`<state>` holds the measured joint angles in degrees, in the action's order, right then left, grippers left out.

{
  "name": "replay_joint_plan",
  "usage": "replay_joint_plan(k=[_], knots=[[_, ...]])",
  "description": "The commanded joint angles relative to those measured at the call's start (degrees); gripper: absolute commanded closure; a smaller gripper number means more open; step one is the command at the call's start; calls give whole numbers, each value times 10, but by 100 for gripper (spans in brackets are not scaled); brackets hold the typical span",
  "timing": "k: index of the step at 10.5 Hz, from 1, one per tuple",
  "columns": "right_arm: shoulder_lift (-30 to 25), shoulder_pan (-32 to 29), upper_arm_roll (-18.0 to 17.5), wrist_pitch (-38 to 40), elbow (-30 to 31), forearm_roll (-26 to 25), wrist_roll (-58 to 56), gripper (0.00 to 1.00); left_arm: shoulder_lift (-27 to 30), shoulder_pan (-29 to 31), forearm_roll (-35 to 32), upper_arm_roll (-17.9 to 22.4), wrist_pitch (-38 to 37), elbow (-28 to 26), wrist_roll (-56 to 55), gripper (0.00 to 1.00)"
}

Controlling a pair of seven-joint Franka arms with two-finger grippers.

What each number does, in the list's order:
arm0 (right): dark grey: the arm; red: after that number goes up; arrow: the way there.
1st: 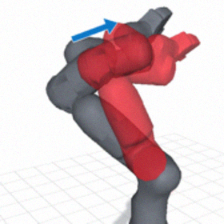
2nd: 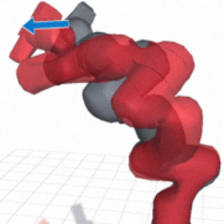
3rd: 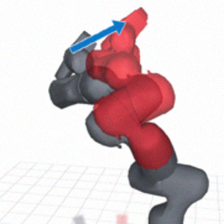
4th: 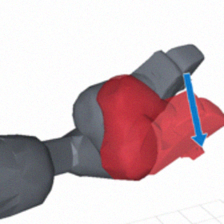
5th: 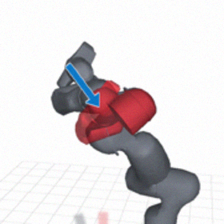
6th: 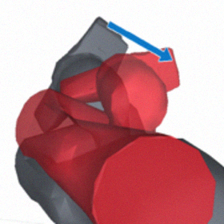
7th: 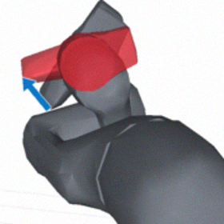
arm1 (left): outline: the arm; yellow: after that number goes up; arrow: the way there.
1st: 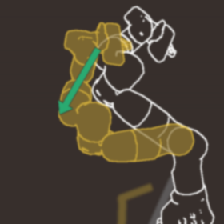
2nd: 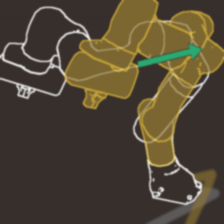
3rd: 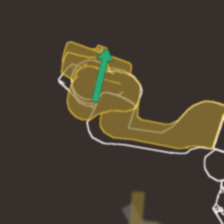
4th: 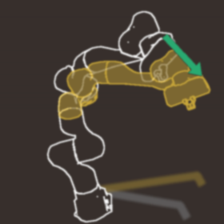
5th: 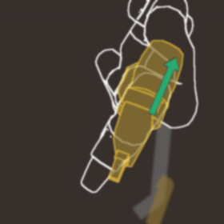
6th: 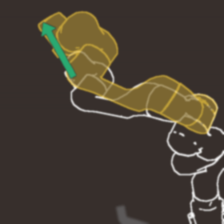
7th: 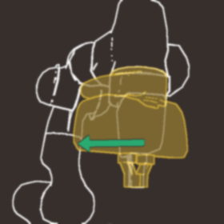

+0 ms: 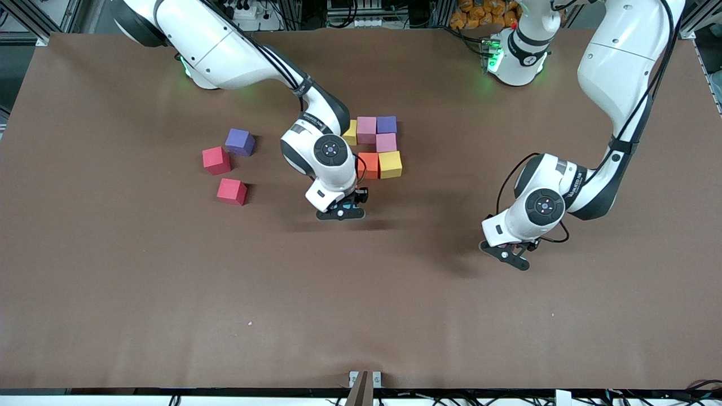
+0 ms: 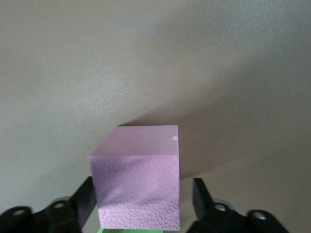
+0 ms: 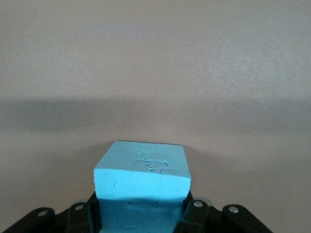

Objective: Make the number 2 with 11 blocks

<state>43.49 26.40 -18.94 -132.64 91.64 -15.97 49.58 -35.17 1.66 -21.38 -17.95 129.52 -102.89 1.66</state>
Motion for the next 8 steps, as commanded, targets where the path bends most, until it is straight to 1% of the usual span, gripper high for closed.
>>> replay_joint_plan(k=[1, 2, 3, 4, 6, 7, 8], knots=[[-3, 3, -1, 3, 4, -13, 19, 54, 12, 10, -12, -8, 8, -15, -3, 32], [-4, 3, -1, 3, 4, -13, 19, 32, 13, 7, -8, -8, 6, -13, -6, 32], [-5, 1, -1, 3, 3, -12, 19, 13, 16, 6, -8, -8, 6, -11, -8, 32], [-9, 1, -1, 3, 2, -11, 19, 0, 18, 1, -8, -9, 6, -11, -5, 32], [-23, 1, -4, 10, 3, -9, 17, 0, 22, -2, -10, -38, 5, -10, 1, 32], [-44, -3, -4, 21, 6, -8, 15, 0, 22, -2, -10, -52, 5, -10, 1, 32], [-69, -8, -4, 59, 9, -6, 15, 0, 23, -2, -12, -67, 5, -9, 1, 32]])
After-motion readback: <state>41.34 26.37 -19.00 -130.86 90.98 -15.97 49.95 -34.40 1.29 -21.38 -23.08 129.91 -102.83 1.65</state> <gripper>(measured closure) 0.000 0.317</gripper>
